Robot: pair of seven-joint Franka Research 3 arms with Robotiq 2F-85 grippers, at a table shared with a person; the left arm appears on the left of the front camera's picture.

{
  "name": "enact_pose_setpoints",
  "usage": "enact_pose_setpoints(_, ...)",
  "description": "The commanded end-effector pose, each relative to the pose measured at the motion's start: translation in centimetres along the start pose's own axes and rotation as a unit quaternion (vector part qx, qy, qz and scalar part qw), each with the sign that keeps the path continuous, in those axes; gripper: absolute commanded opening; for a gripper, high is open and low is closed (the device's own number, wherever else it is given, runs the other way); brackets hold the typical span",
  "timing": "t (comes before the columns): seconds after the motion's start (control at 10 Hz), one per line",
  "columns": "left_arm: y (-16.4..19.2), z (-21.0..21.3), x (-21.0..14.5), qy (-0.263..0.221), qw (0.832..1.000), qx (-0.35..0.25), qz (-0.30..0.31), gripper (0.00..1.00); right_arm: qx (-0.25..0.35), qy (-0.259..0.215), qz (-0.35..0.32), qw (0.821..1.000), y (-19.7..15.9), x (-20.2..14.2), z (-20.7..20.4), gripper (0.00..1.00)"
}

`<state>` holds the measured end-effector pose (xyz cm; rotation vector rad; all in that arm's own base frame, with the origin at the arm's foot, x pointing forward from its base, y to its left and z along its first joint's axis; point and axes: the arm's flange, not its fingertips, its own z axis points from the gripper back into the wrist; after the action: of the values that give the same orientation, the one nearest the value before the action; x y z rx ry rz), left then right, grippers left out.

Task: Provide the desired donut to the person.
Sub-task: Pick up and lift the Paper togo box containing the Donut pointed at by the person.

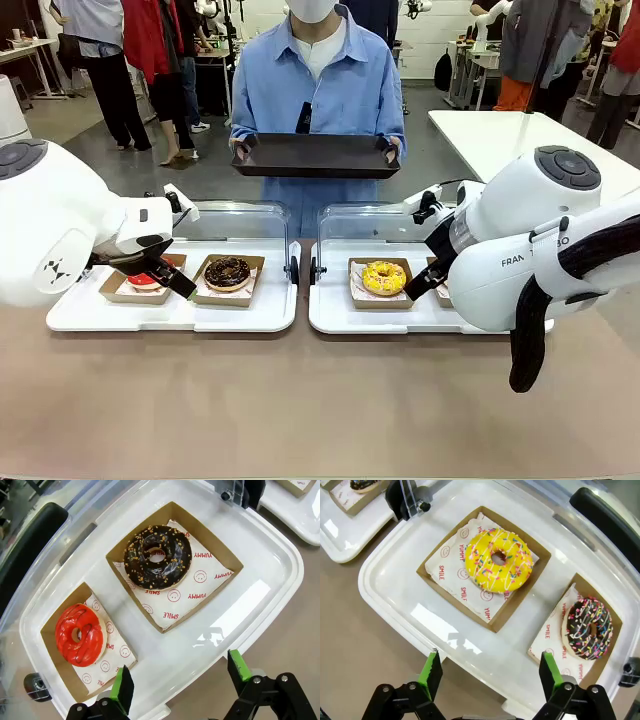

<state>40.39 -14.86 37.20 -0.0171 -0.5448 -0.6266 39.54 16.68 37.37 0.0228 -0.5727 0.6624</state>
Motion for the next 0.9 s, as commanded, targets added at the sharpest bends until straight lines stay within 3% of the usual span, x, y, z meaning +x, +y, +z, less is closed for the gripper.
enact_pose_setpoints(0.0, -0.01, 0.00, 0.00, 0.000, 1.000, 0.000, 0.000, 1.00, 0.000, 0.000, 0.000, 1.000, 0.00, 0.00, 0.00, 1.00)
enact_pose_setpoints(0.8, -0.01, 0.00, 0.00, 0.000, 1.000, 0.000, 0.000, 1.00, 0.000, 0.000, 0.000, 1.000, 0.00, 0.00, 0.00, 1.00)
